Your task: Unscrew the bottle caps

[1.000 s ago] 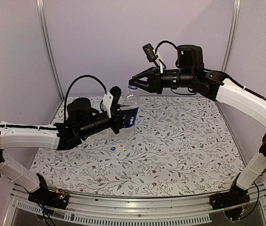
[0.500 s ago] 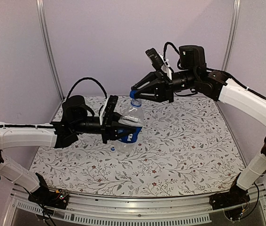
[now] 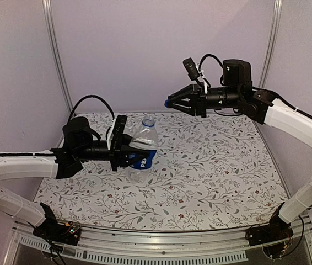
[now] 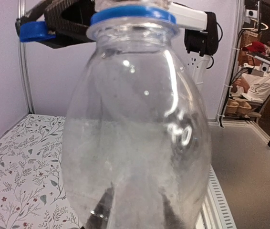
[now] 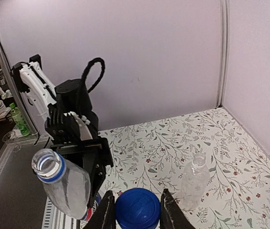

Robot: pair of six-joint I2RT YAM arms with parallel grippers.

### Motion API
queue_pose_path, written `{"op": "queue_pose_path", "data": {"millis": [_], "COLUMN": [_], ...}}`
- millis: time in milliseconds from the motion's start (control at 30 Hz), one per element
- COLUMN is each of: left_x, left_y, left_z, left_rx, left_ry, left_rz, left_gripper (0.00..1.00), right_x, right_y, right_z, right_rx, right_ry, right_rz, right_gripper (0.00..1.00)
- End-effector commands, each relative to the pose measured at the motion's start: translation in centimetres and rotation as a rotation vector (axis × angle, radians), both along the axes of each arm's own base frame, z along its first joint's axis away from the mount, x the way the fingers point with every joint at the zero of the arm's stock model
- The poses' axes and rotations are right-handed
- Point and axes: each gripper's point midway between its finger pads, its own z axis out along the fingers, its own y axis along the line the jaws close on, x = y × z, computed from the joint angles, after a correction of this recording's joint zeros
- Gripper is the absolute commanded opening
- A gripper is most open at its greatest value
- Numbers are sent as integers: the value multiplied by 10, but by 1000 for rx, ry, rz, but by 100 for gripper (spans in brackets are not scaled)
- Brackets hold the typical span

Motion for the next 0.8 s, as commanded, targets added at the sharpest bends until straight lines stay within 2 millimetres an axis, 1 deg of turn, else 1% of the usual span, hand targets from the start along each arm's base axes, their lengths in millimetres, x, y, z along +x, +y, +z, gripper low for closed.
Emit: {"op": "queue_pose_path", "data": {"millis": [0,133,267,367,433,533,567,600,667,767], "left_x": [20,42,61,64,65,64,65,65,65,66], "left_y": [21,39,63,75,80,84,84,84,84,85], "left_z": [22,38,55,66,71,77,77,77,78,78], "left_rx": [-41,-42,-69,-93,-103,-112,-111,-109,-106,-99], "left_ry": [-23,-13,-16,-28,-38,-50,-50,-50,-47,-45], "left_rz": [176,363,540,605,630,640,641,641,641,647], "left_gripper": [24,24,26,27,27,27,27,27,27,28], "right_x": [31,35,35,34,32,30,30,30,30,31], "right_y": [-19,-23,-21,-16,-7,3,7,11,18,23], "right_z": [-26,-78,-128,-167,-197,-229,-242,-249,-272,-292], "right_rx": [-29,-85,-121,-168,-213,-259,-279,-289,-326,-355], "right_ry": [16,58,90,122,146,172,186,191,215,232], "right_rz": [-234,-270,-267,-270,-270,-261,-257,-251,-244,-242], "right_gripper": [3,4,4,4,4,3,3,3,3,3]}}
